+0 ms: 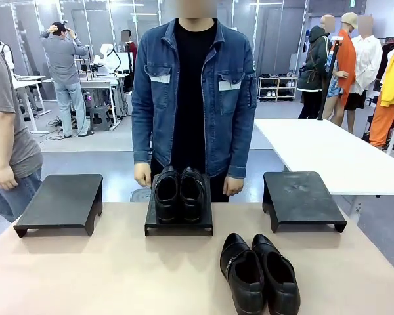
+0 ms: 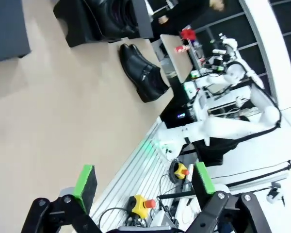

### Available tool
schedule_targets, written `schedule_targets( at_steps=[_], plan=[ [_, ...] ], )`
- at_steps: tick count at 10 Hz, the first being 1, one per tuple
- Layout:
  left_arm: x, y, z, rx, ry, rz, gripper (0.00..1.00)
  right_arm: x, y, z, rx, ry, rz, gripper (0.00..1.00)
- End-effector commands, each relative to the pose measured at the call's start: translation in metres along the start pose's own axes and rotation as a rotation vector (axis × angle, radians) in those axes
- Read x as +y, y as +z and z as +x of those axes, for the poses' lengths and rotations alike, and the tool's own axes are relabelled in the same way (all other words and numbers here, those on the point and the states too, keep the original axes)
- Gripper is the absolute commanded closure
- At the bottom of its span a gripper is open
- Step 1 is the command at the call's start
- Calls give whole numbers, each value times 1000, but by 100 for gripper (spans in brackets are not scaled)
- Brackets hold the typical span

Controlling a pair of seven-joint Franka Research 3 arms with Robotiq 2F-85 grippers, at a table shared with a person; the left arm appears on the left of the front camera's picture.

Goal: Place the shoes on the stand as instructed by the person.
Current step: Pick up another pair of Shoes and place it on the Shoes Stand indicated by the person.

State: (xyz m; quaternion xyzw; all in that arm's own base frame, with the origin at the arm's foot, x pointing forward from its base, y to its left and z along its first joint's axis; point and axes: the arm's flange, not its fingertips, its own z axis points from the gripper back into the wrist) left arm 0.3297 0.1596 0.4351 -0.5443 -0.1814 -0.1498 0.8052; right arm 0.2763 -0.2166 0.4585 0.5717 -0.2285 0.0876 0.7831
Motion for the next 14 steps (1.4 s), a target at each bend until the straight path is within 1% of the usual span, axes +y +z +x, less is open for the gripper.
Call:
schedule_targets(
  at_steps=[1,3,4,5,6,14],
  plan=[
    [19,13,-20,-32,19,-58,0,1,2,0,-3,16,6,0],
    [38,22,-36,-83,73,-71,0,1,2,0,-3,16,6,0],
    [42,19,-33,-125,105,-74,0,1,2,0,-3,16,6,0],
    [44,12,-24,-147,137,-82,0,1,2,0,-3,16,6,0],
    [41,23,-44,-87,99,-56,0,1,2,0,-3,16,6,0],
    [41,23,-44,-87,99,-56,0,1,2,0,-3,16,6,0]
  ],
)
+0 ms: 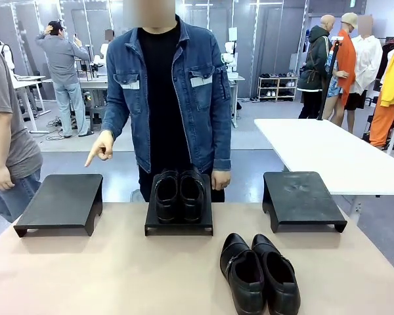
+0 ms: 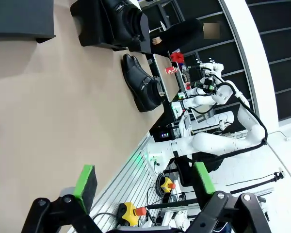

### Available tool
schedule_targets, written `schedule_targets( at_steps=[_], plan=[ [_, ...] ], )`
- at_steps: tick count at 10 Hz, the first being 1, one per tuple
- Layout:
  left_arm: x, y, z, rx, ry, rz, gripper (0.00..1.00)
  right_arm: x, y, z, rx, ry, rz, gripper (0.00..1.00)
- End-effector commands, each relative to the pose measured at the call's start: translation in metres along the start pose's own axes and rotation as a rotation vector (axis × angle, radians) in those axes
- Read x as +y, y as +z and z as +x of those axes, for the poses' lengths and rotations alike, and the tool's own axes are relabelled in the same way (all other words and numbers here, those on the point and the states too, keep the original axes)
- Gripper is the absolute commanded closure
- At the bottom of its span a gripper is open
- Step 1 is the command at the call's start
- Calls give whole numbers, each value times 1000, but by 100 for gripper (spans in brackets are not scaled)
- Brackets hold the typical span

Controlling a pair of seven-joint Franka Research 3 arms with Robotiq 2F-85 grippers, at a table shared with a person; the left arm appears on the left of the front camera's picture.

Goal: Place the shoes on the stand as instructed by the person.
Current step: Pick up another pair of Shoes and place it on the Shoes Stand indicated by the person.

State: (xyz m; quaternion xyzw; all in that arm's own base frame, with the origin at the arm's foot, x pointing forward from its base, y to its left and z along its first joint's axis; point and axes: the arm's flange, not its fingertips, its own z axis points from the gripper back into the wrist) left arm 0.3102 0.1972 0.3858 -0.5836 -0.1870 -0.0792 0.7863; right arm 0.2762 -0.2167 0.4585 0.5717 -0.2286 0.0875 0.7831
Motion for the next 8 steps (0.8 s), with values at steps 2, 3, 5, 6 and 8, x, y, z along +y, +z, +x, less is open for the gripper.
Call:
schedule_targets(
  at_steps=[2,3,5,6,8],
  plan=[
    [-4,2,-3,18,-17,1,0,1,2,0,-3,16,6,0],
    [-4,2,-3,18,-17,1,0,1,2,0,-3,16,6,0],
    [-4,2,-3,18,-17,1,0,1,2,0,-3,16,6,0],
    [-4,2,-3,18,-17,1,0,1,2,0,-3,16,6,0],
    [-4,2,-3,18,-17,1,0,1,2,0,-3,16,6,0]
  ],
)
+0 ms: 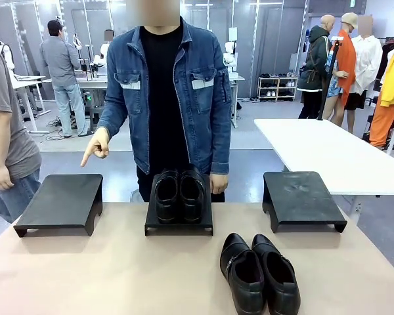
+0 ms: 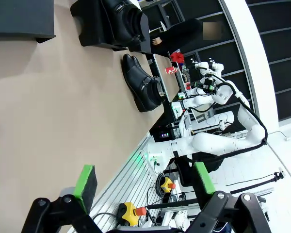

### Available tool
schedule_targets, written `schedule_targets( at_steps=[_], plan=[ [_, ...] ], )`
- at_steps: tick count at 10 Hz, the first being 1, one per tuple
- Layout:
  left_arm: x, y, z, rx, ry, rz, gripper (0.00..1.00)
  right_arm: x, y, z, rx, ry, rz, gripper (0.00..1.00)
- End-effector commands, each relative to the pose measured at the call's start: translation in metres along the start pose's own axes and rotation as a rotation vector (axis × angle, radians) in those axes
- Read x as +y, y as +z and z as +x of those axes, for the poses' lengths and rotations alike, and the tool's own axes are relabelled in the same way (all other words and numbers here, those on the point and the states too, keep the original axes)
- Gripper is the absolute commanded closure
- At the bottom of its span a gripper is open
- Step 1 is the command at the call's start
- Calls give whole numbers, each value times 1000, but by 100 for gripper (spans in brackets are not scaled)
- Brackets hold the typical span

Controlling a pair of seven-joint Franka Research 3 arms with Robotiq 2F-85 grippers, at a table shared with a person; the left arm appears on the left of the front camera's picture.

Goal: Place the shoes on the stand as instructed by the person.
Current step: Pick up another pair of Shoes and place it on the Shoes Stand indicated by the person.

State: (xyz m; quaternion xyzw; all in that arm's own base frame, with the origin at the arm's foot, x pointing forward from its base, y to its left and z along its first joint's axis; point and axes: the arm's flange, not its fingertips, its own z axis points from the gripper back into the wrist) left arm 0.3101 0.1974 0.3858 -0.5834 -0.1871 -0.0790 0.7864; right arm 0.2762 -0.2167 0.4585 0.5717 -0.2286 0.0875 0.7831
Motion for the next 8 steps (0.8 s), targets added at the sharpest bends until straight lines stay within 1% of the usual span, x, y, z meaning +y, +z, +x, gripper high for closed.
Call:
schedule_targets(
  at_steps=[1,6,7,8],
  plan=[
    [-4,2,-3,18,-17,0,0,1,2,0,-3,16,6,0],
    [-4,2,-3,18,-17,0,0,1,2,0,-3,16,6,0],
    [0,0,0,0,0,0,0,1,2,0,-3,16,6,0],
    [-13,-8,9,28,-36,13,0,1,2,0,-3,16,6,0]
  ],
)
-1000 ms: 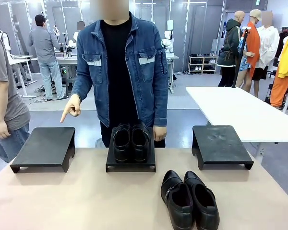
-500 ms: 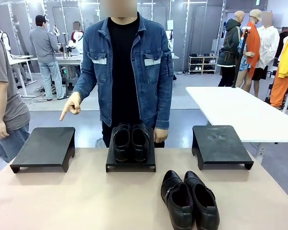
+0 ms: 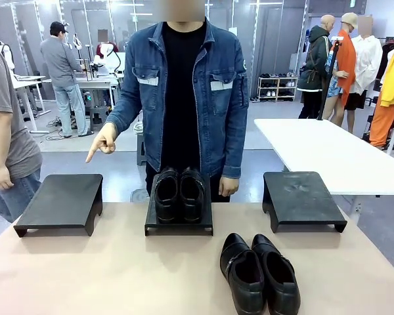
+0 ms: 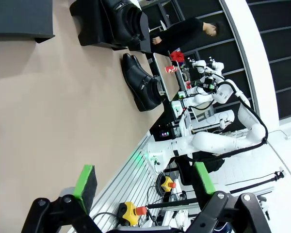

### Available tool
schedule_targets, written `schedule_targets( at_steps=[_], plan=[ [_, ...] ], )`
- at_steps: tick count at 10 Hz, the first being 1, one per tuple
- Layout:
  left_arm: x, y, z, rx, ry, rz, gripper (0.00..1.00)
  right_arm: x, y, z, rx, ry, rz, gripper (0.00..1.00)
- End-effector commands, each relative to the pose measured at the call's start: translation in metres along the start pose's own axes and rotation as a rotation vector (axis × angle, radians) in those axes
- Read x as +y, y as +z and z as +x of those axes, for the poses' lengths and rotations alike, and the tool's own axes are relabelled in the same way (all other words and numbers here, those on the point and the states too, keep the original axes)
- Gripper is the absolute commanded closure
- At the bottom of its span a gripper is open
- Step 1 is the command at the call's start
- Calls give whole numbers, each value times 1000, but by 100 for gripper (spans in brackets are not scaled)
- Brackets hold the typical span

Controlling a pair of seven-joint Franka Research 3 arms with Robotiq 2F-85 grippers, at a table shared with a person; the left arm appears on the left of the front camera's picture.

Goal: Place the shoes on the stand as instructed by the person.
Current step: Pick up another pair of Shoes and place it on the Shoes Stand indicated by the person.

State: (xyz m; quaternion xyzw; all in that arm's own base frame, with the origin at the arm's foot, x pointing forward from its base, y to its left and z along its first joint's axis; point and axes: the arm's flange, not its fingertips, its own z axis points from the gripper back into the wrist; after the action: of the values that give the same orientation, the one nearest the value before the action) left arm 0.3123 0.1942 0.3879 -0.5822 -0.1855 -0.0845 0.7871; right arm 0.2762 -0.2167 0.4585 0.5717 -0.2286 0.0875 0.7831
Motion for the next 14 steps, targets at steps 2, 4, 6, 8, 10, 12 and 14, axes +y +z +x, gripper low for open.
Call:
schedule_targets(
  at_steps=[2,4,6,8,10,12,14],
  plan=[
    [-76,-35,26,94,-78,54,0,1,2,0,-3,16,6,0],
    [-155,-94,41,209,-96,169,0,1,2,0,-3,16,6,0],
    [-224,-166,48,308,-72,311,0,1,2,0,-3,16,6,0],
    [-275,-234,53,387,-61,452,0,1,2,0,-3,16,6,0],
    [-313,-306,66,477,-104,574,0,1,2,0,-3,16,6,0],
    [-337,-372,78,540,-122,621,0,1,2,0,-3,16,6,0],
    [-351,-439,67,545,-86,710,0,1,2,0,-3,16,6,0]
  ],
)
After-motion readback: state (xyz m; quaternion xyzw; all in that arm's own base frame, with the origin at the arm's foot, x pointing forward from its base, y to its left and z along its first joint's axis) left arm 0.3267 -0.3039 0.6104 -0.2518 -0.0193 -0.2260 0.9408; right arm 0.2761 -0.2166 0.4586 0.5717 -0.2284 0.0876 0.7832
